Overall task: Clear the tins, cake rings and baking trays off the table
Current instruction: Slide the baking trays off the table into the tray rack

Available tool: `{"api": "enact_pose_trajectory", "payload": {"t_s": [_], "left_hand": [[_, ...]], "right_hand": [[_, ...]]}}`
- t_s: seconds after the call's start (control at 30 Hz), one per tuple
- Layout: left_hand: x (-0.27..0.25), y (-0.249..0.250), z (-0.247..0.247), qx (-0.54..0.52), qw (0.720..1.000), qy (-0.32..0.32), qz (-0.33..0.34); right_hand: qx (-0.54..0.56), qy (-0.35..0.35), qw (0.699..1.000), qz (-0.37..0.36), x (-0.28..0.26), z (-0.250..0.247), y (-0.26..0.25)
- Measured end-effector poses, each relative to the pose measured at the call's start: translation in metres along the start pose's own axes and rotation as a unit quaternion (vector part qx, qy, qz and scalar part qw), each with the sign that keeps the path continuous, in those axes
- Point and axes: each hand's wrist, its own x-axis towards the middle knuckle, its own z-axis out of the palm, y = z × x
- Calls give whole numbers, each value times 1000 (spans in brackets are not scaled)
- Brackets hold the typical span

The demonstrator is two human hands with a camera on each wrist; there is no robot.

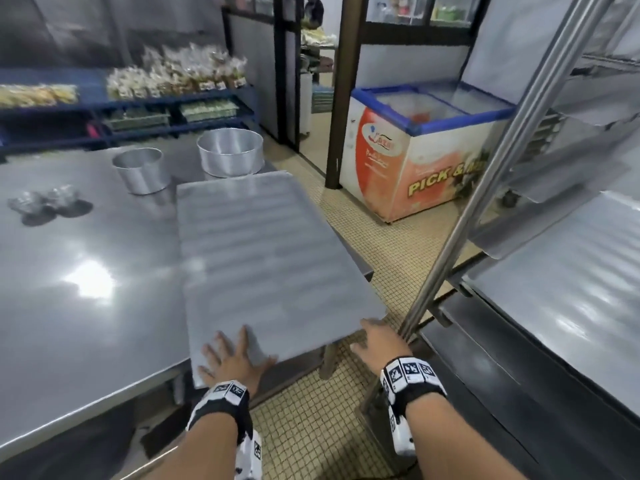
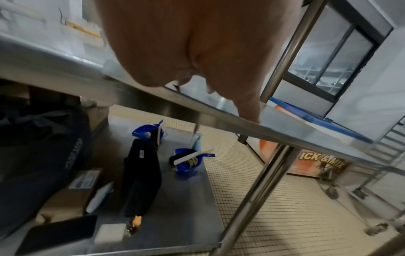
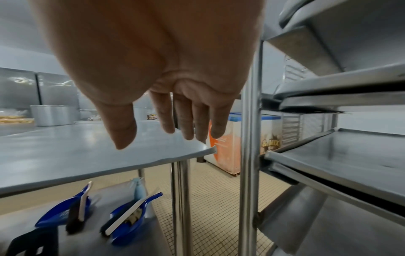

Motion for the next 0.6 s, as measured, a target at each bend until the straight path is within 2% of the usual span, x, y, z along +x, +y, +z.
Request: {"api": "enact_pose_trajectory", "payload": {"t_s": [0.13,0.27,0.4,0.5,0.6], "left_hand": [[-9,-4,5,-4,999,-5,-42],[-25,-7,16,-33,991,3,-127],[-53,-2,22,-38,976,11,-216],[-73,-3,27,-50,966,16,-251],[-89,-11,29,-82,955,35,-283]], "right_hand": [[-12,-4,1000,-20,28,9,6],[-5,-25,999,-20,45,18,15],[52,-84,995,27,46,28,25],[132,-80,986,67,41,33,35],[132,-92,982,98,41,40,44]]}}
